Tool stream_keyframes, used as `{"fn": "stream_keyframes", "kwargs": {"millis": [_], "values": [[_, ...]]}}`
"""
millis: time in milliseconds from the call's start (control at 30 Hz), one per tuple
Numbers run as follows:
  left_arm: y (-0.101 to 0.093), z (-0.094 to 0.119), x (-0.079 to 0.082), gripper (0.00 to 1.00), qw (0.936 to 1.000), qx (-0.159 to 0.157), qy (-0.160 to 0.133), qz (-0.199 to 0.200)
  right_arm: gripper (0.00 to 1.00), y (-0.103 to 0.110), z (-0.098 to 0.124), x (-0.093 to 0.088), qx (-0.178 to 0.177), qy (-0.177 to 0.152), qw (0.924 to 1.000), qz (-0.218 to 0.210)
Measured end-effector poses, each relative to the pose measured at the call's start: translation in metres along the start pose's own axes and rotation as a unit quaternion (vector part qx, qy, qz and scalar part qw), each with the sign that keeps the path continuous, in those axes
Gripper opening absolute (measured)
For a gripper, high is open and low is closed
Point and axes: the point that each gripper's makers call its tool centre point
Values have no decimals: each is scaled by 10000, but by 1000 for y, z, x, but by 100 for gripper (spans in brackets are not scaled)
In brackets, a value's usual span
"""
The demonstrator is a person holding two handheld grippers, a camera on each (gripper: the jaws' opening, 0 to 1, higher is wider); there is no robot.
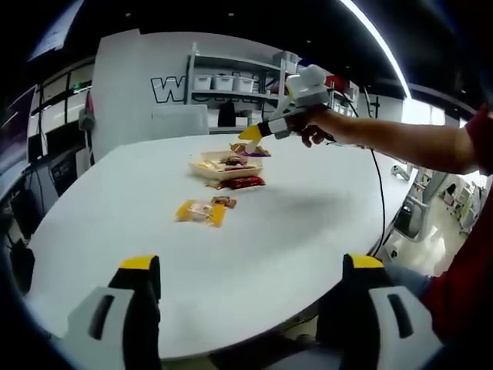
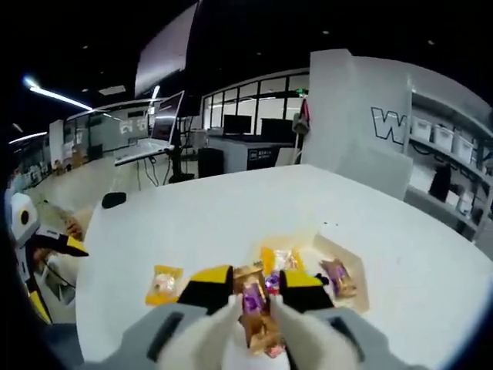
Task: Place the target food into the container with the food tongs after gripping and lifting it, then release it inside without dropping or visibly crushing the food.
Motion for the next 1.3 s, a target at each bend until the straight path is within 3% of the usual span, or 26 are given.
{"fn": "stream_keyframes", "kwargs": {"millis": [167, 633, 1300], "values": [[0, -2, -1, 96, 10000, -7, 19, -17, 18, -4, -1, 8, -12, -45, 10000, -2], [2, -2, -5, 96, 10000, 15, 59, 21, 18, -6, -5, 3, -9, 7, 10000, -31], [-2, -2, -5, 95, 10000, -11, 59, 7, 20, -3, 2, -38, 170, 365, 9986, -356]]}}
Point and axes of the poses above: the point that each gripper's makers call its tool centre point, and the gripper's own axes: z roughly backward along the fingers, y roughly to its left, x roughly out of its top, and after that the axes turned 15 degrees about -z, right-handed
